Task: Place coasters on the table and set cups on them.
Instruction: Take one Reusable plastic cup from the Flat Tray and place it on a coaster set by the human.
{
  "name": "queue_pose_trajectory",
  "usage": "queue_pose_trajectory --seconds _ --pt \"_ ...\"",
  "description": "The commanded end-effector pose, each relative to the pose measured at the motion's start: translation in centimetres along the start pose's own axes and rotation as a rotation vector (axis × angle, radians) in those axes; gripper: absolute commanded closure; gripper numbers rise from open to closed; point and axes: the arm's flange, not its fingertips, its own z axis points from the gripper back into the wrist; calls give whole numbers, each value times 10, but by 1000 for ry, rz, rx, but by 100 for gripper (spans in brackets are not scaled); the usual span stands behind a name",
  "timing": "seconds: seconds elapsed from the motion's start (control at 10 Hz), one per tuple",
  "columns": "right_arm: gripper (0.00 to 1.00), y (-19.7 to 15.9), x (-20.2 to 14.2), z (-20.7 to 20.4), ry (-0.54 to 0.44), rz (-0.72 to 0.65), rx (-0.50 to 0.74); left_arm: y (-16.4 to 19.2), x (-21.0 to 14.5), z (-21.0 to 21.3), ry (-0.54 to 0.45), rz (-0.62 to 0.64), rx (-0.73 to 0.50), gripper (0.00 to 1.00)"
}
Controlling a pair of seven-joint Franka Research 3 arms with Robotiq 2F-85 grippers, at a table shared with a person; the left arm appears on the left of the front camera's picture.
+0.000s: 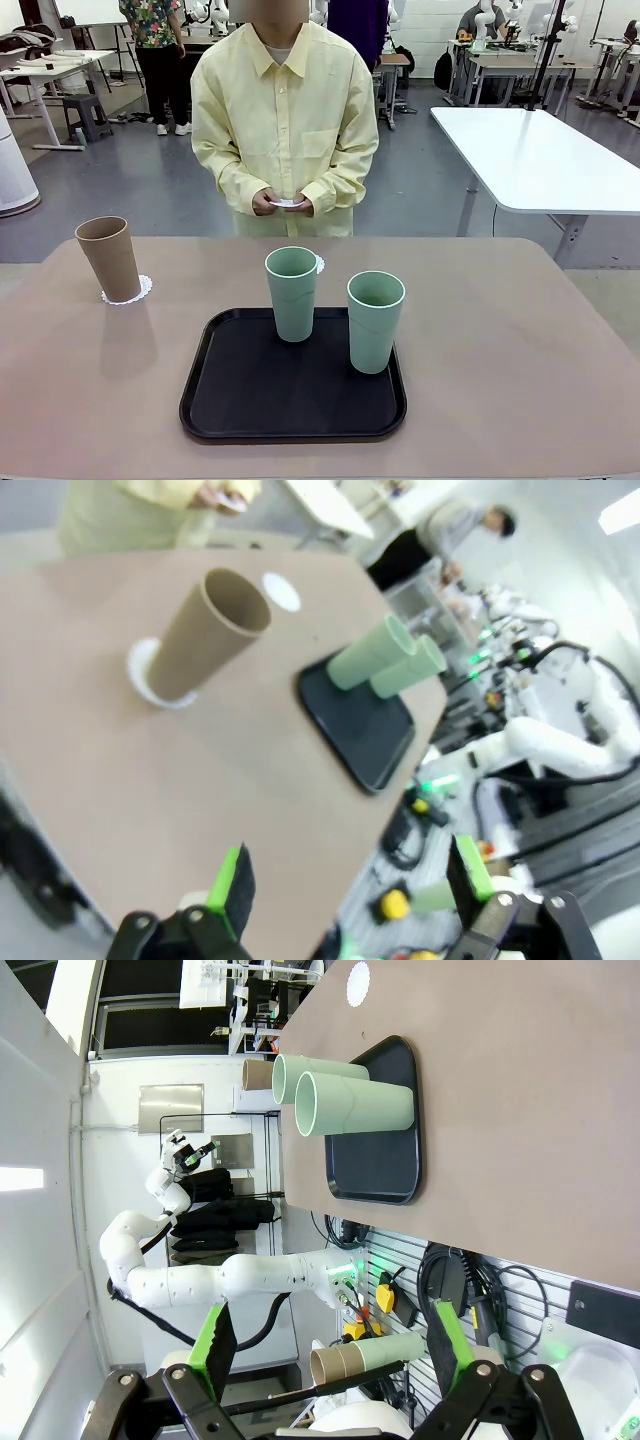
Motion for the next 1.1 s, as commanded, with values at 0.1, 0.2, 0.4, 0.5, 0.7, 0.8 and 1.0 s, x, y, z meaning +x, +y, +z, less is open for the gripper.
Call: queue_pose_trajectory --seconds 0.1,0.2,0.4,0.5,0.7,0.8,1.0 --pt "0 -1 1 1 -3 19 17 -69 32 -36 68 -252 159 0" --pt "0 -1 1 1 -3 19 17 -85 46 -48 88 -296 194 0" --pt "0 -1 1 1 -3 19 17 -109 67 -81 171 -392 237 0" --pt "0 -1 1 1 -3 19 17 -119 72 -105 217 -458 279 0" --pt "0 -1 1 1 -3 19 17 -138 80 -143 318 -571 331 0" --pt "0 -1 1 1 -3 19 17 -150 79 -166 362 -637 334 0" --pt "0 -1 1 1 -3 19 17 -165 77 -207 418 -775 378 0"
